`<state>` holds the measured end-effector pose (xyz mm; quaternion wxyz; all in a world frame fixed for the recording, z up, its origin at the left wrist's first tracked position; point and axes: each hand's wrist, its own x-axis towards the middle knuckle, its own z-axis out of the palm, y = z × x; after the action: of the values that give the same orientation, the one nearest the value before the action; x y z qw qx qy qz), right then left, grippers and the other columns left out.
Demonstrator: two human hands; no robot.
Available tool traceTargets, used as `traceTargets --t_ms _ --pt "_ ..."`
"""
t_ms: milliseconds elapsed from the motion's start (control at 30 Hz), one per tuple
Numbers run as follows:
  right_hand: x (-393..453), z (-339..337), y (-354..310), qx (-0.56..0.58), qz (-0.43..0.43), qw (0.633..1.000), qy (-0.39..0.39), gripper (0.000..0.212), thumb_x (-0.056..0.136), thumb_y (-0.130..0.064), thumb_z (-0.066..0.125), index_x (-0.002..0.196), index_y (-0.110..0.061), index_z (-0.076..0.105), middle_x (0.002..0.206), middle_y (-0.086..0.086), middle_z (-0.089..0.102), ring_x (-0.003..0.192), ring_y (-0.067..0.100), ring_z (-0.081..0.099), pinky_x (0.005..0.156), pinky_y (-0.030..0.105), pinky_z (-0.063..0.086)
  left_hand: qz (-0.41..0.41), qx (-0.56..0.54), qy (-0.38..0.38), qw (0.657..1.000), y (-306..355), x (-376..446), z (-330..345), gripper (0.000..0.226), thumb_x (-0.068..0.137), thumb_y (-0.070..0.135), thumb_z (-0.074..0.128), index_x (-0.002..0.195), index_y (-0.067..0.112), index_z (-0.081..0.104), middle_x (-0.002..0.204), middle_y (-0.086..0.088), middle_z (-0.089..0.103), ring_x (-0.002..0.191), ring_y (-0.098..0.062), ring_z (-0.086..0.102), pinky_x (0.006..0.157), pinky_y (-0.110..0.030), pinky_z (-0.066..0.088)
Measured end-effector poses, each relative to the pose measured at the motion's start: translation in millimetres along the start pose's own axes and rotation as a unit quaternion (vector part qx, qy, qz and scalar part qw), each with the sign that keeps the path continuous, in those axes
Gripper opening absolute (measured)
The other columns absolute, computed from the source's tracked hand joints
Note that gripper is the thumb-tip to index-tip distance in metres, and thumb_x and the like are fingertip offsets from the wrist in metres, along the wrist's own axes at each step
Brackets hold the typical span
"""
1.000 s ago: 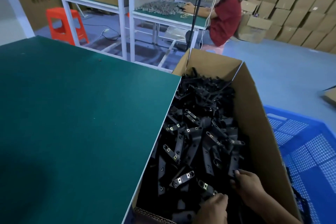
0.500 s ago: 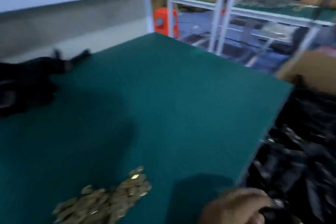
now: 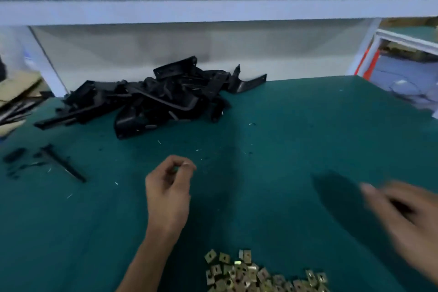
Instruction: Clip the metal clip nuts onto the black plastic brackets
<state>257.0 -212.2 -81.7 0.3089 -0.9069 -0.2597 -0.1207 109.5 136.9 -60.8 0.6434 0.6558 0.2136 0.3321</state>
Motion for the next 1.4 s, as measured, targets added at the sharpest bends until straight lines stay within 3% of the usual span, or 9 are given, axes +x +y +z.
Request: traceTargets --t_ms 167,367,667,833,933,1033,1200,1300,1400 --pt "183.3 98.8 -75.3 0.011 -0.052 0.997 -0.054 0.017 0.092 -0.012 0.068 0.104 -0.018 0.079 0.112 -0.004 0.068 0.109 0.014 0.063 0.092 -0.004 0.026 -0.008 0.017 -0.027 0.999 -5.6 3.8 7.5 0.027 0.094 0.024 0.063 0.069 0.016 0.061 0.049 0.008 0.031 0.043 -0.01 0.022 0.042 -0.022 0.021" --pt "331.1 163.0 -98.5 -0.083 -0.041 0.992 -0.082 0.028 0.085 -0.003 0.063 0.083 -0.023 0.082 0.146 0.003 0.052 0.142 0.027 0.03 0.118 0.03 0.025 0.054 0.153 -0.048 0.986 -14.2 9.0 12.4 0.019 0.089 0.04 0.064 0.074 0.028 0.062 0.039 0.008 0.044 0.037 0.0 0.031 0.041 -0.013 0.025" --pt "346.3 204.1 -84.8 -0.23 -0.071 0.97 0.021 0.026 0.083 -0.003 0.062 0.106 -0.015 0.061 0.104 0.01 0.061 0.101 0.034 0.056 0.099 0.048 0.028 0.008 0.21 -0.09 0.974 -13.0 5.4 16.8 0.023 0.074 0.066 0.039 0.082 0.049 0.052 0.048 0.017 0.05 0.046 -0.003 0.049 0.047 -0.011 0.034" --pt "280.1 142.8 -91.8 -0.024 -0.052 0.993 0.101 0.018 0.09 -0.005 0.065 0.102 -0.016 0.057 0.093 0.01 0.068 0.081 0.038 0.061 0.074 0.045 0.05 0.039 0.219 -0.108 0.969 -8.4 0.4 18.4 0.014 0.09 0.047 0.058 0.08 0.039 0.054 0.048 0.009 0.044 0.046 -0.008 0.043 0.048 -0.031 0.039" --pt "216.6 106.0 -126.5 -0.134 -0.207 0.961 0.125 0.014 0.088 -0.007 0.07 0.094 -0.015 0.06 0.086 0.007 0.067 0.068 0.039 0.061 0.055 0.044 0.051 0.061 0.163 -0.104 0.979 -6.8 -0.4 14.7 0.013 0.085 0.052 0.062 0.087 0.039 0.062 0.058 0.009 0.048 0.052 -0.005 0.047 0.051 -0.025 0.043" --pt "140.4 88.2 -174.0 -0.242 -0.321 0.907 0.123 0.01 0.085 -0.007 0.069 0.088 -0.016 0.065 0.079 0.004 0.064 0.061 0.035 0.061 0.041 0.034 0.042 0.013 0.004 -0.115 0.993 -3.6 0.9 15.5 0.044 0.082 0.054 0.066 0.122 0.037 0.061 0.105 0.016 0.067 0.097 -0.001 0.066 0.076 -0.02 0.055" --pt "47.1 81.8 -233.0 -0.103 -0.249 0.948 -0.166 0.078 0.076 -0.011 0.077 0.143 -0.023 0.039 0.106 0.005 0.068 0.064 0.011 0.058 0.045 0.022 0.035 -0.003 -0.074 -0.105 0.992 -5.5 -3.0 18.3 0.059 0.094 0.041 0.053 0.15 0.029 0.04 0.154 0.021 0.042 0.142 0.005 0.036 0.12 -0.034 0.033" --pt "26.6 64.7 -235.3 0.074 -0.24 0.893 -0.373 0.098 0.09 -0.014 0.067 0.154 -0.046 0.0 0.129 0.0 0.048 0.079 -0.013 0.055 0.062 0.005 0.042 -0.038 -0.155 -0.082 0.984 -5.6 0.4 15.9 0.051 0.098 0.038 0.052 0.147 0.026 0.048 0.149 0.015 0.051 0.137 -0.007 0.048 0.106 -0.041 0.049" --pt "23.0 37.9 -217.4 0.121 -0.251 0.877 -0.391 0.082 0.096 -0.026 0.065 0.159 -0.043 0.016 0.152 -0.026 0.042 0.129 -0.009 0.051 0.107 0.016 0.043 -0.068 -0.245 -0.067 0.965 -1.4 6.5 12.2 0.032 0.103 0.016 0.055 0.134 0.008 0.058 0.131 -0.004 0.065 0.117 -0.029 0.066 0.086 -0.042 0.059"
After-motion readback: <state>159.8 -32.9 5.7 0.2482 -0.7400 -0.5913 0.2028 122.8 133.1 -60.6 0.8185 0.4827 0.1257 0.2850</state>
